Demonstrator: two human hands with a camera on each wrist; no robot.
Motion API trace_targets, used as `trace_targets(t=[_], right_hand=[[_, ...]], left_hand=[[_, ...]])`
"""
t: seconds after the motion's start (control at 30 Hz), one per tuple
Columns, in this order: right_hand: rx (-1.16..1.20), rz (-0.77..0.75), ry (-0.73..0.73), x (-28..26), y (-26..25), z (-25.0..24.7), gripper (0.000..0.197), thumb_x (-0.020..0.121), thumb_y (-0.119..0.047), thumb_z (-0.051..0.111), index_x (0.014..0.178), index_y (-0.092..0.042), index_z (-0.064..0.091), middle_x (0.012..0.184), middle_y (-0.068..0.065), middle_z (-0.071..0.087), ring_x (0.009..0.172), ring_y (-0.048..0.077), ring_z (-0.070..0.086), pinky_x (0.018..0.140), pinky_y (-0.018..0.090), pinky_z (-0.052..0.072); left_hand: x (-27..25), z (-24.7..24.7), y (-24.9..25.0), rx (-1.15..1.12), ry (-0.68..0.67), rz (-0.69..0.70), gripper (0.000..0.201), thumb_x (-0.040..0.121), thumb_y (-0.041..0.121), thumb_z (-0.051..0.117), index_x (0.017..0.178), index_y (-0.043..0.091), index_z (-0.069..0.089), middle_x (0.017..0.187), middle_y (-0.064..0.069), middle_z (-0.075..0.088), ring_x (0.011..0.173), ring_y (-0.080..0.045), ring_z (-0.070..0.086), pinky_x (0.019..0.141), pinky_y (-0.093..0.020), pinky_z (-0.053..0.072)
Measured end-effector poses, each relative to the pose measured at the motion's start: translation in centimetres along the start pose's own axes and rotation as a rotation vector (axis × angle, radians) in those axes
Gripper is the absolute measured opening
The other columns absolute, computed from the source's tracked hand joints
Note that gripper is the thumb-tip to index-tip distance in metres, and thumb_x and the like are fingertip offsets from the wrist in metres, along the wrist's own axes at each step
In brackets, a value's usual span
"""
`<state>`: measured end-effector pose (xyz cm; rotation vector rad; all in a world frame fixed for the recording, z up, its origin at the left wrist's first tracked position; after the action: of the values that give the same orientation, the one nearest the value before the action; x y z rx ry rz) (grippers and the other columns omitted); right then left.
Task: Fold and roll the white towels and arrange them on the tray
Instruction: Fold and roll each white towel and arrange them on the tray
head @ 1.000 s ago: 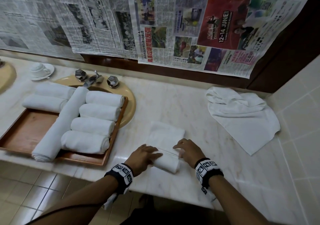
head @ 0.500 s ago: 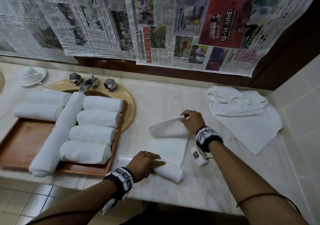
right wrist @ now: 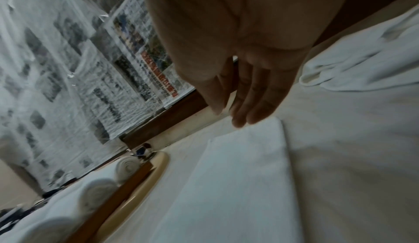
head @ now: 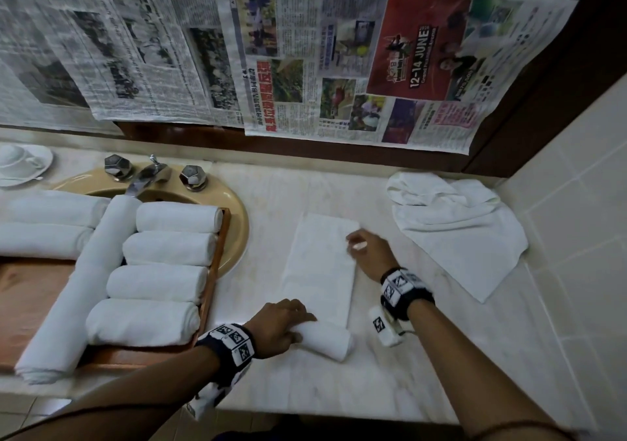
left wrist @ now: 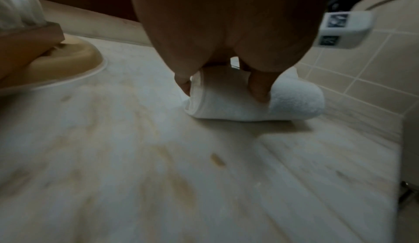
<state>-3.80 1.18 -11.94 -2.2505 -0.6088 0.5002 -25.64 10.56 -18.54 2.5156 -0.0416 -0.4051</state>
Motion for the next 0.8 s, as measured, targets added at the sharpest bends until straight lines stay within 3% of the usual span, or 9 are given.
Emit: trace_targets(t=[0.1, 0.2, 0.27, 0.33, 0.4, 0.5, 0.63, 0.8], right_hand=[[0.005, 0.01, -0.24, -4.1, -0.4, 2.6, 0.016, 0.078, -0.021, 0.081, 0.09, -0.018, 0.071, 0.088, -0.006, 0.072, 0.064, -0.006, 0.059, 0.073, 0.021, 0.048], [-0.113, 0.074, -0.467, -7.9, 0.8, 5.0, 0.041, 0.059, -0.046, 0.089, 0.09, -0.03, 0.068, 0.093, -0.014, 0.07, 0.076, -0.002, 0.062, 0.076, 0.023, 0.052], [-0.238, 0.069, -0.494, -9.2, 1.7, 5.7, 0.052, 0.053, -0.053, 0.088, 0.097, -0.035, 0.065, 0.099, -0.021, 0.064, 0.089, 0.002, 0.059, 0.082, 0.027, 0.05], [-0.282, 0.023, -0.446, -9.5, 2.0, 5.9, 0.051, 0.058, -0.049, 0.086, 0.103, -0.038, 0.063, 0.102, -0.022, 0.059, 0.095, 0.004, 0.055, 0.084, 0.029, 0.047], [-0.265, 0.003, -0.396, -9.4, 2.4, 6.2, 0.046, 0.064, -0.046, 0.083, 0.106, -0.039, 0.065, 0.101, -0.023, 0.057, 0.098, 0.004, 0.056, 0.086, 0.028, 0.046], [-0.212, 0.032, -0.353, -9.0, 3.2, 6.5, 0.043, 0.07, -0.045, 0.079, 0.11, -0.035, 0.068, 0.107, -0.019, 0.063, 0.105, 0.004, 0.059, 0.09, 0.027, 0.046], [-0.24, 0.028, -0.384, -8.1, 3.2, 6.8, 0.039, 0.081, -0.039, 0.074, 0.118, -0.03, 0.068, 0.118, -0.012, 0.066, 0.112, 0.007, 0.058, 0.094, 0.025, 0.044], [-0.27, 0.025, -0.45, -6.8, 2.9, 6.6, 0.038, 0.084, -0.042, 0.072, 0.119, -0.029, 0.069, 0.12, -0.009, 0.067, 0.112, 0.01, 0.06, 0.093, 0.024, 0.044]], left_hand=[[1.3, -0.3, -0.9, -0.074, -0.072, -0.09, 0.048, 0.084, 0.038, 0.06, 0.132, 0.038, 0.056, 0.128, 0.003, 0.041, 0.12, -0.018, 0.037, 0.1, -0.038, 0.035], [2.6, -0.3, -2.2, -0.072, -0.186, -0.213, 0.044, 0.076, 0.048, 0.052, 0.12, 0.048, 0.058, 0.118, 0.002, 0.045, 0.12, -0.023, 0.038, 0.099, -0.047, 0.037], [3.6, -0.4, -2.8, -0.121, -0.23, -0.243, 0.043, 0.077, 0.052, 0.052, 0.119, 0.048, 0.058, 0.121, -0.001, 0.049, 0.124, -0.027, 0.043, 0.102, -0.049, 0.039], [4.1, -0.6, -2.9, -0.162, -0.233, -0.214, 0.048, 0.087, 0.047, 0.057, 0.133, 0.033, 0.055, 0.13, -0.005, 0.049, 0.125, -0.025, 0.045, 0.107, -0.042, 0.036], [4.1, -1.1, -3.1, -0.234, -0.171, -0.195, 0.048, 0.086, 0.048, 0.059, 0.132, 0.032, 0.055, 0.128, -0.002, 0.052, 0.121, -0.02, 0.049, 0.106, -0.038, 0.037], [3.5, -2.2, -2.9, -0.168, 0.006, -0.185, 0.038, 0.082, 0.053, 0.056, 0.119, 0.045, 0.055, 0.116, 0.013, 0.052, 0.112, -0.011, 0.048, 0.097, -0.041, 0.04], [2.7, -3.6, 0.3, 0.083, 0.295, 0.011, 0.03, 0.09, 0.044, 0.051, 0.114, 0.034, 0.065, 0.113, 0.009, 0.061, 0.099, -0.02, 0.058, 0.079, -0.036, 0.046], [2.0, -2.2, 0.3, 0.187, 0.308, 0.007, 0.056, 0.087, 0.063, 0.045, 0.128, 0.027, 0.059, 0.123, 0.006, 0.06, 0.105, -0.02, 0.057, 0.083, -0.037, 0.043]])
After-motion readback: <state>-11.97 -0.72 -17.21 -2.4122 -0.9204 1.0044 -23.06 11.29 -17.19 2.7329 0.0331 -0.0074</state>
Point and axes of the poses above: each hand's wrist, its own x-axis towards the middle knuckle, its own z-axis out of the palm, y = z × x, the point moved 9 cm from there along x, towards the middle knuckle
